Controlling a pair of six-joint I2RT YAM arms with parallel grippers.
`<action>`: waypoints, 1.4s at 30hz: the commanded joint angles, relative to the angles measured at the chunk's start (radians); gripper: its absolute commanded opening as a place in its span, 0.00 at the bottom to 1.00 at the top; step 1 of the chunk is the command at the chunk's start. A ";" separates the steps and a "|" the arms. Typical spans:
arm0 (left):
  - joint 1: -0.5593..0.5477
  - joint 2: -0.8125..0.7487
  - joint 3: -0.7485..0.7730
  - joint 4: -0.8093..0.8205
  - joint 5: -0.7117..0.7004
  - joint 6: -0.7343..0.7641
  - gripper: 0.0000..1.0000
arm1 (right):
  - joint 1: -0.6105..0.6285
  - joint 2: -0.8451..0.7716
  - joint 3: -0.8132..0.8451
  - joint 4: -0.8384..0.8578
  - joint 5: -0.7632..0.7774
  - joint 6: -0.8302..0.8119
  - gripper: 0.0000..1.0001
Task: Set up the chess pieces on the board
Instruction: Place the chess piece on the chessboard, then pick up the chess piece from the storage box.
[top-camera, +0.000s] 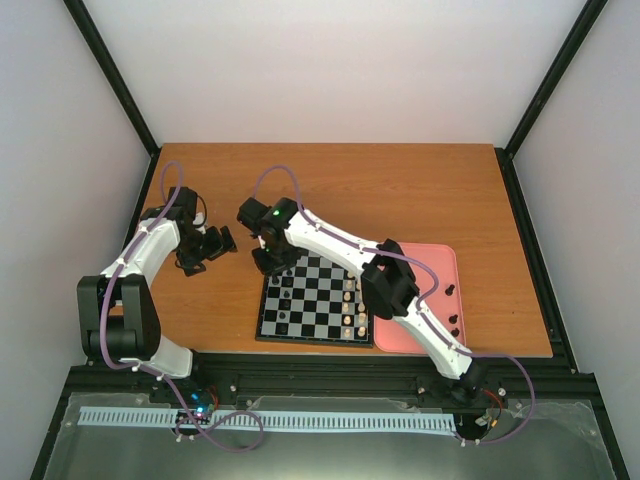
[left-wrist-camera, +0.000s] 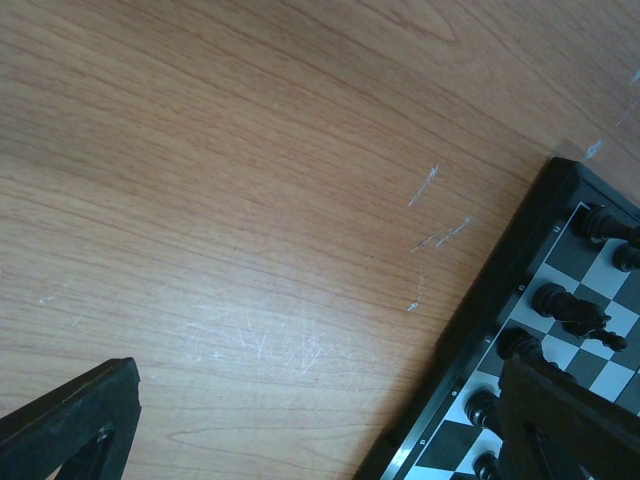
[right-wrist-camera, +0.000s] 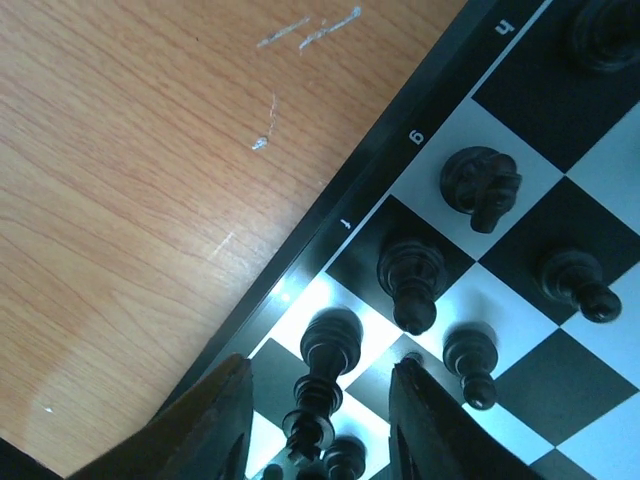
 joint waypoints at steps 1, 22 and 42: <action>0.001 -0.001 0.016 0.007 0.012 -0.003 1.00 | 0.007 -0.101 0.025 0.010 0.022 -0.005 0.41; -0.004 0.009 0.057 -0.020 0.011 0.033 1.00 | -0.498 -0.919 -0.875 -0.010 0.249 0.121 0.61; -0.051 0.052 0.100 -0.043 -0.041 0.079 1.00 | -0.945 -0.958 -1.341 0.218 0.135 0.028 0.59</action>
